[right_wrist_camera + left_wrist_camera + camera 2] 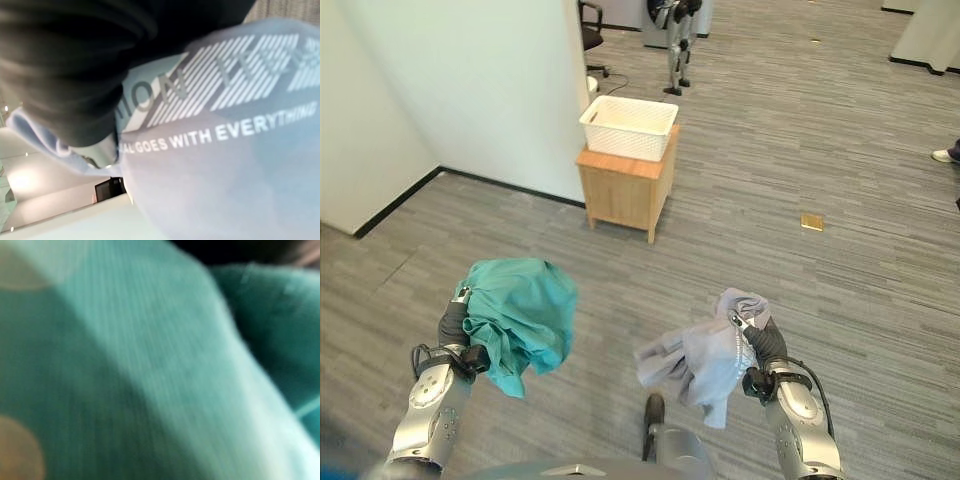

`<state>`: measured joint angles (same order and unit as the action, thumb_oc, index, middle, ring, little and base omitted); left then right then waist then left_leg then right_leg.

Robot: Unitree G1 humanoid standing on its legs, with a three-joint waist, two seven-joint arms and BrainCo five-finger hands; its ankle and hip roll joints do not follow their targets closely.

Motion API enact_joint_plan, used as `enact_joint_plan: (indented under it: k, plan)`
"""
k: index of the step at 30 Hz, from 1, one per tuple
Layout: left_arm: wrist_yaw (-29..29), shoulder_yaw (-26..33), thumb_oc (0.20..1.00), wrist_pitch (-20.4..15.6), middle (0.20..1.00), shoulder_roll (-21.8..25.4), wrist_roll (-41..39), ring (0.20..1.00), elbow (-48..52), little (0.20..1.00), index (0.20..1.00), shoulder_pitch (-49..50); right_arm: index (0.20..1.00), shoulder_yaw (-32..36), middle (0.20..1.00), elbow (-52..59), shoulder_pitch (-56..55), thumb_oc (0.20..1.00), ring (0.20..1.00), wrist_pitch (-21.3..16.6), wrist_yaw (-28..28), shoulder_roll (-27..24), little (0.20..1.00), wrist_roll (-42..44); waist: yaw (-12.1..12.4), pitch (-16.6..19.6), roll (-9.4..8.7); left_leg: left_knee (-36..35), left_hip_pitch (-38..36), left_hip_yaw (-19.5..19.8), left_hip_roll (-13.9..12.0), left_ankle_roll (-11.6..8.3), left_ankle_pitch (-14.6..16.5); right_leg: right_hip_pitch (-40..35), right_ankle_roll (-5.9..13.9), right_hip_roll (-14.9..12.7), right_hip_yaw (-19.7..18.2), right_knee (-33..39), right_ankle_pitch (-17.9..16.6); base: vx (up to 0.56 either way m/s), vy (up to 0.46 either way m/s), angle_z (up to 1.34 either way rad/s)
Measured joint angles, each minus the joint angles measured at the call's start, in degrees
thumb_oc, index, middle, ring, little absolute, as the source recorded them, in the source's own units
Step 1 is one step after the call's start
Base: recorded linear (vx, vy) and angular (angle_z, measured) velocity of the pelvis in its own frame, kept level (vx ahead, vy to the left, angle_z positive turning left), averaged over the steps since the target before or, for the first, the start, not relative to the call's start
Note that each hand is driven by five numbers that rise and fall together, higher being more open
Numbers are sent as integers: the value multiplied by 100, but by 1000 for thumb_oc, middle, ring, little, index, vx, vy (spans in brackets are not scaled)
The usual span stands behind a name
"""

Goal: Pick up bed clothes into laundry basket.

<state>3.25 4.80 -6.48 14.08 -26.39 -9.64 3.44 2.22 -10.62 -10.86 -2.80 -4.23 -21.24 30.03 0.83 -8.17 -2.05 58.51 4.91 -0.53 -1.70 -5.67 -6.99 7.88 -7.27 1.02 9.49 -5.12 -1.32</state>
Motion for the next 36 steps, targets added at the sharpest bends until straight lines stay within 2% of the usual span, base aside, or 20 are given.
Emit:
enact_joint_plan:
  k: [2, 3, 5, 8, 11, 14, 15, 16, 17, 19, 20, 22, 23, 26, 29, 30, 31, 33, 35, 36]
  plan:
    - [9, 1, 200, -4, 200, 38, -24, 200, -14, 200, 200, -63, 200, 17, 200, 1, -49, 200, 200, 11, 23, 11, 200, 2, 234, -252, -380, 362, 735, -426, -13, 59, 267, -570, 98, -88, -140, 260, -100, 452, -110, -35]
    - [18, -12, 200, 23, 200, 80, -40, 200, -27, 200, 200, 133, 200, 94, 200, 114, -140, 200, 200, -27, 88, 14, 200, 23, 205, -256, -502, -188, 1340, -497, 16, 42, 323, -1058, 132, -128, -86, 540, 150, 472, -64, -26]
    - [18, -32, 200, 30, 200, 141, -51, 200, -50, 200, 200, 203, 200, 186, 200, 119, -32, 200, 200, -55, 191, 25, 200, 34, 249, -267, -406, -1261, 1772, -554, -60, 54, 322, -1412, 218, -72, 20, 727, 318, 423, 4, -27]
    - [-8, -34, 200, 34, 200, 130, -51, 200, -90, 200, 200, 241, 200, 172, 200, 118, 2, 200, 200, -52, 247, -56, 200, 38, 259, -242, -69, -4045, 1667, -684, -241, 126, 245, -1864, 429, 177, 19, 1060, 469, 561, 61, -23]
    - [-29, -32, 200, 45, 200, 111, -46, 200, -312, 200, 200, 253, 200, -71, 200, 75, 36, 200, 200, -28, 231, -56, 200, -11, 294, -251, 92, -6283, 1138, -689, 27, 204, 180, -2441, 631, 284, -41, 1077, 900, 504, 51, 4]
    - [-28, -21, 200, 44, 200, 103, -39, 200, -276, 200, 200, 372, 200, -55, 200, 157, 43, 200, 200, -29, 225, -119, 200, -29, 528, -198, 112, -5723, 1019, -1026, 198, 317, 112, -2919, 846, 168, -68, 1077, 1174, 448, 85, -27]
    - [-28, -17, 200, 46, 200, 89, -38, 200, -277, 200, 200, 387, 200, -55, 200, 222, 19, 200, 200, -26, 222, -152, 200, -36, 541, -155, 150, -5660, 870, -1102, 223, 517, 114, -3062, 887, 172, -124, 1069, 1247, 502, 176, -12]
    - [-22, -7, 200, 55, 200, 81, -31, 200, -276, 200, 200, 375, 200, -75, 200, 257, 3, 200, 200, -19, 219, -15, 200, -46, 499, -45, 3, -5628, 701, -1176, 379, 950, -177, -3188, 967, -14, -164, 796, 1319, 342, 144, 1]
    - [-18, -40, 200, 65, 200, 81, -22, 200, -278, 200, 200, 343, 200, -104, 200, 259, 14, 200, 200, -19, 222, 34, 200, -78, 427, -22, -28, -5680, 515, -1177, 445, 1063, -122, -2995, 974, -104, -163, 205, 1350, 319, 173, 5]
    - [-27, -121, 200, 79, 200, 107, -13, 200, -217, 200, 200, 337, 200, -190, 200, 358, -41, 200, 200, -15, 218, 73, 200, -83, 462, 79, 47, -5993, 91, -1133, 434, 1203, -124, -2260, 1031, -332, -18, -1677, 1500, 229, 173, -22]
    - [-9, -93, 200, 73, 200, 181, -9, 200, -163, 200, 200, 283, 200, -320, 200, 495, 3, 200, 200, -29, 211, 118, 200, -83, 452, 146, -46, -6034, -222, -1172, 628, 1299, 182, -1529, 1163, -840, -74, -3225, 1242, 275, 187, -21]
    - [6, -153, 200, 89, 200, 204, -7, 200, -192, 200, 200, 123, 200, -310, 200, 547, 63, 200, 200, -48, 166, 155, 200, -83, 323, 140, -31, -6108, -484, -1064, 801, 1360, 256, -949, 1184, -1173, -93, -4369, 1185, 330, 121, 25]
    - [-1, -224, 200, 75, 200, 233, 1, 200, -123, 200, 200, -108, 200, -300, 200, 517, 118, 200, 200, -38, 175, 153, 200, -96, 294, 59, 160, -6159, -761, -672, 775, 1380, 480, -393, 1175, -1110, -255, -4502, 1285, 358, 13, 66]
    - [-5, -208, 200, 78, 200, 382, 5, 200, -79, 200, 200, -219, 200, -323, 200, 532, 167, 200, 200, -26, 197, 191, 200, -97, 149, -78, 378, -6254, -1174, -496, 725, 1127, 643, 588, 1185, -1092, -180, -3772, 1394, 317, -127, 62]
    - [-1, -155, 200, 75, 200, 461, 6, 200, -95, 200, 200, -129, 200, -271, 200, 514, 71, 200, 200, -26, 233, 175, 200, -100, 63, -51, 352, -6258, -1417, -142, 772, 804, 976, 777, 1236, -946, -411, -1583, 1024, 250, -137, 60]
    - [8, -149, 200, 76, 200, 490, 28, 200, -139, 200, 200, -135, 200, -239, 200, 506, 20, 200, 200, -15, 243, 169, 200, -119, 69, -24, 293, -6215, -1448, 148, 830, 890, 1003, 710, 1353, -771, -987, -771, 800, 150, -109, 178]
    - [22, -231, 200, 94, 200, 524, 75, 200, -189, 200, 200, -156, 200, -30, 200, 502, -134, 200, 200, 34, 252, 173, 200, -282, -115, -28, 119, -6208, -1728, 431, 840, 908, 1017, 398, 1139, -518, -1473, -128, 119, 152, -133, 182]
    - [-1, -172, 200, 70, 200, 543, 68, 200, -78, 200, 200, 75, 200, 80, 200, 505, -195, 200, 200, 92, 214, 123, 200, -323, 33, 19, -143, -6220, -2023, 267, 1005, 851, 1054, 169, 787, -538, -948, -122, -1069, 143, -163, 82]
    - [-2, -80, 200, 47, 200, 378, 56, 200, -48, 200, 200, 332, 200, 198, 200, 534, -46, 200, 200, 118, 218, -49, 200, -326, 309, 15, -257, -5639, -1770, 86, 1042, 706, 1252, -178, 825, -662, -1064, 429, -1127, 99, -105, -5]
    - [-91, -172, 200, 44, 200, 368, 43, 200, 24, 200, 200, 430, 200, 302, 200, 607, 273, 200, 200, 120, 201, -470, 200, -341, 391, 30, -317, -5525, -1348, 133, 898, 891, 1375, -345, 927, -739, -1006, 1063, -1288, 78, -85, 37]
